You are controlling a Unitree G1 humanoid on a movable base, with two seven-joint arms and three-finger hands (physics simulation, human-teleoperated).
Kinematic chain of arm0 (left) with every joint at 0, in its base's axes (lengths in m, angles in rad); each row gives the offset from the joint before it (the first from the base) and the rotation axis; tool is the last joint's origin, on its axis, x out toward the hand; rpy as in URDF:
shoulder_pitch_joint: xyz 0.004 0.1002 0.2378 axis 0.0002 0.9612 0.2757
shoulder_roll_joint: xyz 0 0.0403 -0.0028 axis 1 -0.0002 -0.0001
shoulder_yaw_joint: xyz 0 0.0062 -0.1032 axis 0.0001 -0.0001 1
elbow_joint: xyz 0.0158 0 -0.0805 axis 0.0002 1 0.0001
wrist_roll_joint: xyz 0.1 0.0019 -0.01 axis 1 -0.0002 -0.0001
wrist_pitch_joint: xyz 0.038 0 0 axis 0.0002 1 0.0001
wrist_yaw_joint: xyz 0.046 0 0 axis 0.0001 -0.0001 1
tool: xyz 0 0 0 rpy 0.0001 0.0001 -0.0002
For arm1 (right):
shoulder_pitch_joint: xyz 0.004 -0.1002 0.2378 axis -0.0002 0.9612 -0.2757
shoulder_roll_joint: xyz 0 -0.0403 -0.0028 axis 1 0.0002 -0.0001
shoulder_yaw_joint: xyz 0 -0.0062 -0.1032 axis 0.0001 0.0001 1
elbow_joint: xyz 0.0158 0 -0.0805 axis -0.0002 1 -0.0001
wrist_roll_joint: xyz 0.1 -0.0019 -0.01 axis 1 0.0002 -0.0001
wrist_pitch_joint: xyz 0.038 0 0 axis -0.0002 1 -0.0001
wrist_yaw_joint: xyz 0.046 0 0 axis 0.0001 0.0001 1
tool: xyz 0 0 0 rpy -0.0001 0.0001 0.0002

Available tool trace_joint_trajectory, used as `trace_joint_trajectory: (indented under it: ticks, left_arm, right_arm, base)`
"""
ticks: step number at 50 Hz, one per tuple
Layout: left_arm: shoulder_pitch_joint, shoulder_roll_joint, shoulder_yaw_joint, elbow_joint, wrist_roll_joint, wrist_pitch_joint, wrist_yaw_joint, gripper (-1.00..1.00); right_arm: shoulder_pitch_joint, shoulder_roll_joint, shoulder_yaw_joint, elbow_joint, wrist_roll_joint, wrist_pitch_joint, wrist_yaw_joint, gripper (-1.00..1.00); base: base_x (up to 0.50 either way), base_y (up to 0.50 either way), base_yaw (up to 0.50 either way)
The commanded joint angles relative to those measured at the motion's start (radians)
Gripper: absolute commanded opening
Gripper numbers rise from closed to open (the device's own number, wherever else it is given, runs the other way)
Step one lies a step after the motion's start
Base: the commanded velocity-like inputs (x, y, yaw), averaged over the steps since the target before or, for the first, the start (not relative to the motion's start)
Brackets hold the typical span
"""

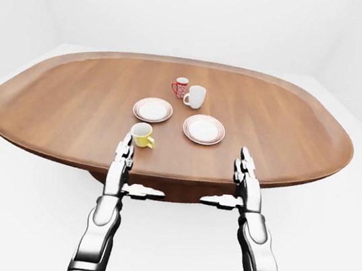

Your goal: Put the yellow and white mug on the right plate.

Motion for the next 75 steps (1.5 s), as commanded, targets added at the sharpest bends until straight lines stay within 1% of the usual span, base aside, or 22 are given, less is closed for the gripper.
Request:
trace_joint_trajectory:
  ticks: [1, 2, 3, 5, 6, 10, 15, 19, 23, 25, 27, 29, 35, 46, 48, 49, 50, 53, 54, 55, 59, 75]
  left_arm:
    - [0.045, 0.013, 0.008, -0.15, -0.012, 0.125, -0.017, 1.0]
    - [0.05, 0.01, 0.012, -0.184, -0.005, 0.149, -0.02, 1.0]
    - [0.05, 0.008, 0.015, -0.202, -0.001, 0.149, -0.023, 1.0]
    - [0.053, 0.005, 0.021, -0.26, 0.007, 0.149, -0.027, 1.0]
    - [0.058, 0.006, 0.023, -0.32, 0.011, 0.149, -0.029, 1.0]
    - [0.06, 0.005, 0.034, -0.436, 0.017, 0.149, -0.039, 1.0]
    - [0.048, 0.009, 0.05, -0.665, 0.005, 0.149, -0.051, 1.0]
    - [0.026, 0.013, 0.066, -0.788, -0.007, 0.149, -0.058, 1.0]
    - [0.012, 0.017, 0.077, -0.843, -0.01, 0.149, -0.061, 1.0]
    - [0.008, 0.016, 0.079, -0.849, -0.011, 0.149, -0.061, 1.0]
    - [0.011, 0.016, 0.079, -0.844, -0.009, 0.149, -0.062, 1.0]
    - [0.014, 0.015, 0.078, -0.834, -0.006, 0.149, -0.063, 1.0]
    - [0.007, 0.016, 0.083, -0.841, -0.006, 0.149, -0.064, 1.0]
    - [0.006, 0.019, 0.089, -0.836, -0.006, 0.149, -0.066, 1.0]
    - [0.005, 0.019, 0.09, -0.834, -0.006, 0.149, -0.067, 1.0]
    - [0.004, 0.019, 0.09, -0.835, -0.006, 0.149, -0.067, 1.0]
    - [0.003, 0.019, 0.09, -0.839, -0.006, 0.149, -0.066, 1.0]
    - [0.003, 0.02, 0.091, -0.837, -0.004, 0.149, -0.066, 1.0]
    - [0.003, 0.02, 0.091, -0.844, -0.005, 0.149, -0.066, 1.0]
    - [0.004, 0.019, 0.09, -0.844, -0.004, 0.149, -0.066, 1.0]
    - [0.006, 0.019, 0.088, -0.842, -0.003, 0.149, -0.067, 1.0]
    - [0.008, 0.018, 0.084, -0.834, 0.002, 0.149, -0.069, 1.0]
  right_arm:
    - [0.037, -0.015, -0.011, -0.126, 0.012, 0.103, 0.024, 1.0]
    - [0.042, -0.01, -0.012, -0.164, 0.006, 0.131, 0.029, 1.0]
    - [0.045, -0.006, -0.013, -0.192, 0.003, 0.147, 0.033, 1.0]
    - [0.049, -0.001, -0.013, -0.243, -0.004, 0.147, 0.039, 1.0]
    - [0.055, 0.001, -0.011, -0.296, -0.005, 0.147, 0.042, 1.0]
    - [0.061, 0.008, -0.01, -0.378, -0.002, 0.147, 0.051, 1.0]
    - [0.062, 0.008, -0.006, -0.52, 0.001, 0.147, 0.055, 1.0]
    - [0.06, 0.01, -0.008, -0.586, 0.014, 0.147, 0.059, 1.0]
    - [0.052, 0.009, -0.007, -0.639, 0.025, 0.147, 0.059, 1.0]
    - [0.044, 0.016, -0.022, -0.654, 0.042, 0.147, 0.05, 1.0]
    - [0.045, -0.006, -0.004, -0.669, 0.006, 0.147, 0.06, 1.0]
    - [0.035, 0.004, -0.023, -0.693, 0.022, 0.147, 0.057, 1.0]
    - [0.017, -0.002, -0.039, -0.724, 0.023, 0.147, 0.057, 1.0]
    - [0.01, -0.003, -0.043, -0.743, 0.022, 0.147, 0.053, 1.0]
    - [0.007, -0.003, -0.04, -0.741, 0.018, 0.147, 0.048, 1.0]
    - [0.007, -0.016, -0.023, -0.735, -0.016, 0.147, 0.047, 1.0]
    - [0.004, -0.011, -0.023, -0.728, -0.03, 0.147, 0.038, 1.0]
    - [-0.009, -0.002, -0.043, -0.757, -0.001, 0.147, 0.044, 1.0]
    - [-0.007, -0.001, -0.051, -0.799, 0.041, 0.147, 0.072, 1.0]
    - [-0.003, 0.011, -0.068, -0.814, 0.07, 0.147, 0.068, 1.0]
    - [-0.021, -0.009, -0.071, -0.823, 0.082, 0.147, 0.05, 1.0]
    - [-0.017, -0.016, -0.064, -0.816, 0.065, 0.147, 0.051, 1.0]
  base:
    - [0.0, 0.0, 0.0]
    - [0.0, 0.0, 0.0]
    - [0.0, 0.0, 0.0]
    - [0.0, 0.0, 0.0]
    - [0.0, 0.0, 0.0]
    - [0.0, 0.0, 0.0]
    - [0.0, 0.0, 0.0]
    - [0.0, 0.0, 0.0]
    - [0.0, 0.0, 0.0]
    - [0.0, 0.0, 0.0]
    - [0.0, 0.0, 0.0]
    - [0.0, 0.0, 0.5]
    - [0.0, 0.0, 0.5]
    - [0.0, 0.0, 0.5]
    - [0.0, 0.0, 0.5]
    - [-0.1, 0.37, 0.0]
    - [0.0, 0.0, 0.0]
    - [0.0, 0.0, 0.0]
    - [0.0, 0.0, 0.0]
    - [0.0, 0.0, 0.0]
    - [0.48, 0.13, 0.0]
    - [0.48, 0.13, 0.0]
